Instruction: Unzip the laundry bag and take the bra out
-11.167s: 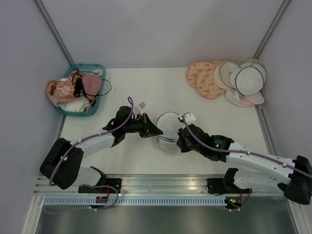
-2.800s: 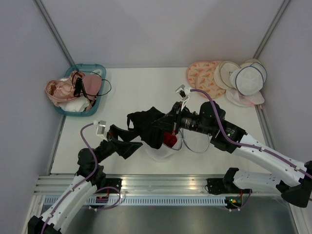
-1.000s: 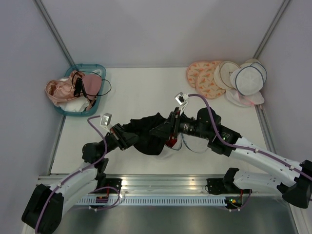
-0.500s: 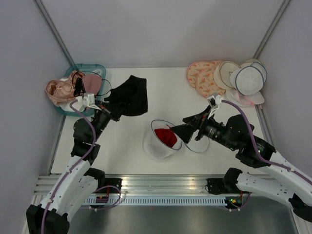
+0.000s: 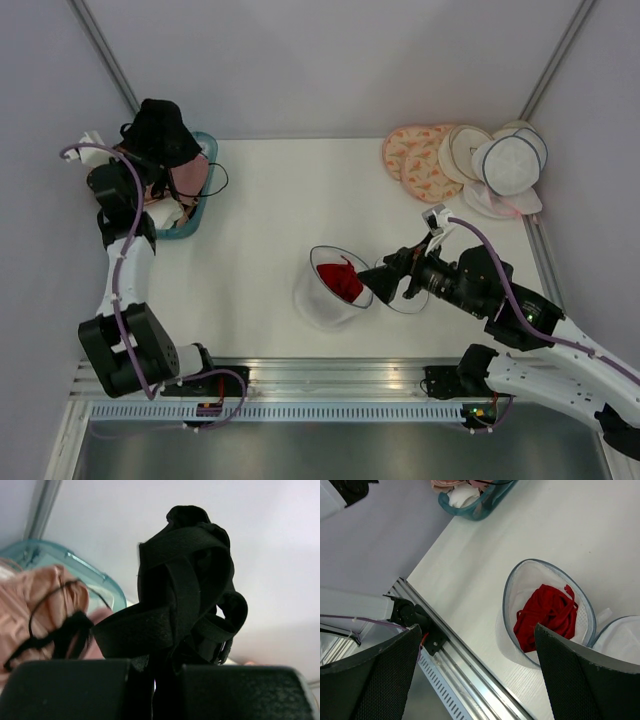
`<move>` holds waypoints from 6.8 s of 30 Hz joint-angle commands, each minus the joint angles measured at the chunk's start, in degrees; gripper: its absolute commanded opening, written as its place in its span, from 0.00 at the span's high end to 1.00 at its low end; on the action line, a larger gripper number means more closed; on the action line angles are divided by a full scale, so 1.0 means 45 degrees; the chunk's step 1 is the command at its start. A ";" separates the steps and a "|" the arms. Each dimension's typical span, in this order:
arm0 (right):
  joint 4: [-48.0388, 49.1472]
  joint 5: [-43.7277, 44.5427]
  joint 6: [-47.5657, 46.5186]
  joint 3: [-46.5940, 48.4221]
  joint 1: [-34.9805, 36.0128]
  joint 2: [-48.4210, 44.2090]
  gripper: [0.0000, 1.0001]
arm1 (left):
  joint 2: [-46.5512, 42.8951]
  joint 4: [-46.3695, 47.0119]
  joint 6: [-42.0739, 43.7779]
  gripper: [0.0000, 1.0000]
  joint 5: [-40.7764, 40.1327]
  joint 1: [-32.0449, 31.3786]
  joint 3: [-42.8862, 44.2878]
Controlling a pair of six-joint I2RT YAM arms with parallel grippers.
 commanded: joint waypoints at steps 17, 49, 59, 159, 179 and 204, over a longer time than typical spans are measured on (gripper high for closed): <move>0.0502 -0.0856 0.0411 -0.0831 -0.0002 0.1010 0.02 | 0.4976 -0.2473 -0.0480 0.39 -0.1218 0.1436 0.7453; -0.3956 0.9241 1.2301 -0.5944 -0.0061 0.1538 0.02 | -0.9649 -0.3974 -0.2141 0.00 0.1202 -0.6139 -0.5692; -0.1784 0.9046 1.4590 -0.9580 0.0193 -0.2759 0.02 | -1.3128 -0.7241 -0.1712 0.00 0.2551 -0.6396 -0.6003; -0.6450 1.2169 0.7482 -0.2550 0.2693 0.1068 0.24 | 0.6576 -0.9977 0.0281 0.55 -0.3992 -1.6318 0.3586; -0.5709 1.1700 0.6877 -0.2824 0.2693 0.1068 0.24 | 0.2537 -0.9585 -0.0032 0.98 -0.3777 -1.6494 0.2512; -0.5083 1.1466 0.6603 -0.3039 0.2693 0.1654 0.24 | -0.1742 -0.7027 0.1687 0.98 -0.3740 -1.3079 0.5129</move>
